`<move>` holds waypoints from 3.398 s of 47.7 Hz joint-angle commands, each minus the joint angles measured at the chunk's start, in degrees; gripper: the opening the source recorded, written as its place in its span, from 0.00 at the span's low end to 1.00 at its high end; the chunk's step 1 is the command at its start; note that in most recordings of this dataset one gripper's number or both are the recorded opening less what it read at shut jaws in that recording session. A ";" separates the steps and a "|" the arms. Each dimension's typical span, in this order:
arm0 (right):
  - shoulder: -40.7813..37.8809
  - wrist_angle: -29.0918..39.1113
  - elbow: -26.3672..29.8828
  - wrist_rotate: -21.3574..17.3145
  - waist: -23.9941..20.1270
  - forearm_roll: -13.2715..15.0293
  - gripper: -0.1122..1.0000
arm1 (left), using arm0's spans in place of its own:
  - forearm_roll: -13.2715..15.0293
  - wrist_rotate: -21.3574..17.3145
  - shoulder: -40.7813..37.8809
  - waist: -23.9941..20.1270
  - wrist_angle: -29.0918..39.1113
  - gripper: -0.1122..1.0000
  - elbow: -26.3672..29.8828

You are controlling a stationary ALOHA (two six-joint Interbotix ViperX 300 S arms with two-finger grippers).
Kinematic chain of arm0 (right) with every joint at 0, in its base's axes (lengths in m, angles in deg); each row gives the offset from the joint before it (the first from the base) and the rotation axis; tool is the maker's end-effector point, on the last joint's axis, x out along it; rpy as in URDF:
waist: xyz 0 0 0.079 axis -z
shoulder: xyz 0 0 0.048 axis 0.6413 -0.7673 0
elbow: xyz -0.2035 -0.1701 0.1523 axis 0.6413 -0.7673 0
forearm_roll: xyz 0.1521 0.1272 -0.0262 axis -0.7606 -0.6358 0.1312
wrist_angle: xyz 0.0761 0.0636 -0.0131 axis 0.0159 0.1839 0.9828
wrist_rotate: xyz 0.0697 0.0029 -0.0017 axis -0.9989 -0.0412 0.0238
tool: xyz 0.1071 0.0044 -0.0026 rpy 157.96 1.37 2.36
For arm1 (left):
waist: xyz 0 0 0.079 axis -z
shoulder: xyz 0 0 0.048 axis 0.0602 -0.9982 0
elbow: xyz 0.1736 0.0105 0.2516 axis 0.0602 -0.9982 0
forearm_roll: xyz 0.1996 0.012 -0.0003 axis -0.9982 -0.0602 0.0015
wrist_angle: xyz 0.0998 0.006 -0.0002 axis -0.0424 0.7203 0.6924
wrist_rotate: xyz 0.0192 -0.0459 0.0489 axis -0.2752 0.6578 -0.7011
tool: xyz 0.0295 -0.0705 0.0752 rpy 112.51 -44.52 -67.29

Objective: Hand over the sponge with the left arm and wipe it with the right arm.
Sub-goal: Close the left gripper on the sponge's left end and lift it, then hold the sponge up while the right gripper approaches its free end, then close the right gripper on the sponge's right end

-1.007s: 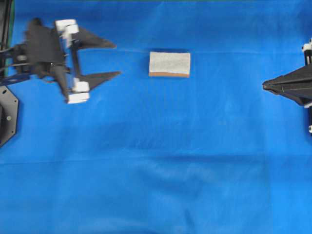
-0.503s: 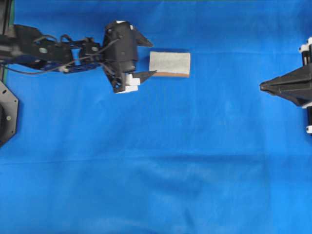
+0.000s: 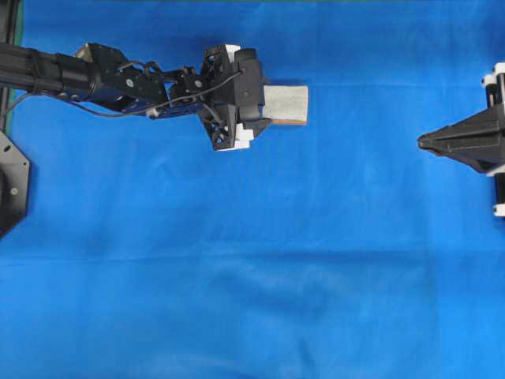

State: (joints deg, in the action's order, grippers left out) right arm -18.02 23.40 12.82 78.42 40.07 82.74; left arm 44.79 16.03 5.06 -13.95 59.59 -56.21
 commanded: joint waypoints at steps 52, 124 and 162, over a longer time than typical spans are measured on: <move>-2.90 0.35 0.88 0.44 3.43 0.18 0.10 | 0.09 9.05 22.15 5.89 21.27 0.32 1.41; -28.83 2.99 17.31 -3.96 1.58 -0.26 0.77 | 0.70 14.77 26.37 15.21 22.06 0.32 -1.05; -45.97 12.57 29.09 -5.19 2.64 -0.26 0.77 | 0.53 14.33 26.37 15.73 22.06 0.30 -1.14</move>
State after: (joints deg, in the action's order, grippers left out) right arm -64.51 36.32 40.59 73.06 42.53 82.56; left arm 45.49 30.45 30.19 1.26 81.91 -57.88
